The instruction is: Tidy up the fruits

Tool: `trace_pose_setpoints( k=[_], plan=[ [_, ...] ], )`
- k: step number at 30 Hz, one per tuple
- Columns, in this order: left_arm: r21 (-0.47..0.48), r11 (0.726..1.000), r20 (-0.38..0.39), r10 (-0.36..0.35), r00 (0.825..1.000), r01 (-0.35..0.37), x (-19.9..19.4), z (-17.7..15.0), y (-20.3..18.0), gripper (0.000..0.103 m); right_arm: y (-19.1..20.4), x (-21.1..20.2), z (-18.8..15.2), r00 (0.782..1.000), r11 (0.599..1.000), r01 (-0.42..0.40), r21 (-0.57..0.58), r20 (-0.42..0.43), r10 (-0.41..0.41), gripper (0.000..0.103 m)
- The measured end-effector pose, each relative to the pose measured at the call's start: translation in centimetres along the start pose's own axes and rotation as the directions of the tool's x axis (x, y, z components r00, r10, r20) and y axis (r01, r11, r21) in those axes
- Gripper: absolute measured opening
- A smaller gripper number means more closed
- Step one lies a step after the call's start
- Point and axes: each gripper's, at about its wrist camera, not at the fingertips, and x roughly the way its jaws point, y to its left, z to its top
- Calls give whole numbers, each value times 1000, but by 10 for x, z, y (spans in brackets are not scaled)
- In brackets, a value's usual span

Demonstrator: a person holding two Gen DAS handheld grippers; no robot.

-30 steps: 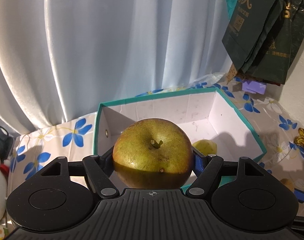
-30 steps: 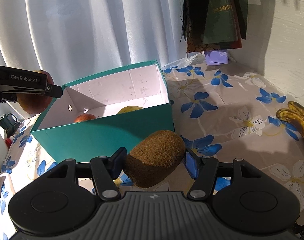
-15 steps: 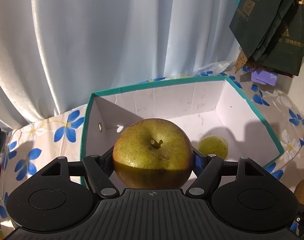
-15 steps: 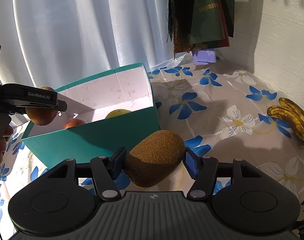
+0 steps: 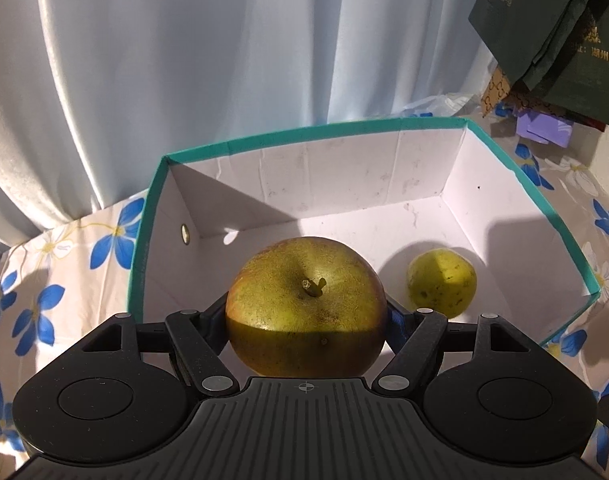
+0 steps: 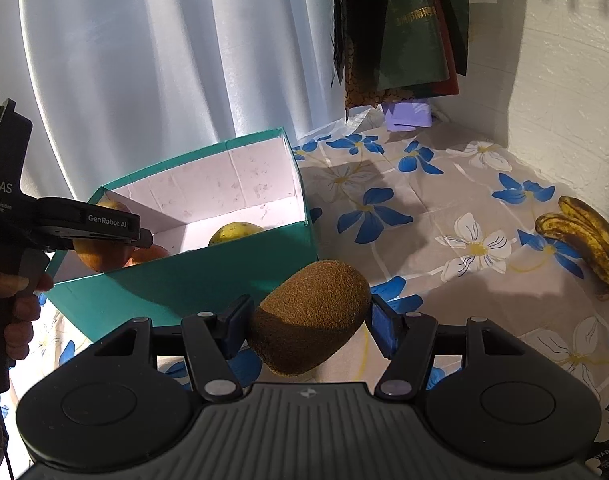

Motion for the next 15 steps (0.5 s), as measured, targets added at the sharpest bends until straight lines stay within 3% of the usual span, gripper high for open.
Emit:
trace_pose_setpoints(
  k=[6, 15],
  plan=[
    [7, 1000, -59, 10, 998, -9, 20, -3, -3, 78, 0, 2, 2, 1000, 1000, -6, 0, -5, 6, 62],
    [41, 999, -68, 29, 997, -26, 23, 0, -11, 78, 0, 2, 4, 1000, 1000, -12, -5, -2, 12, 62]
  ],
)
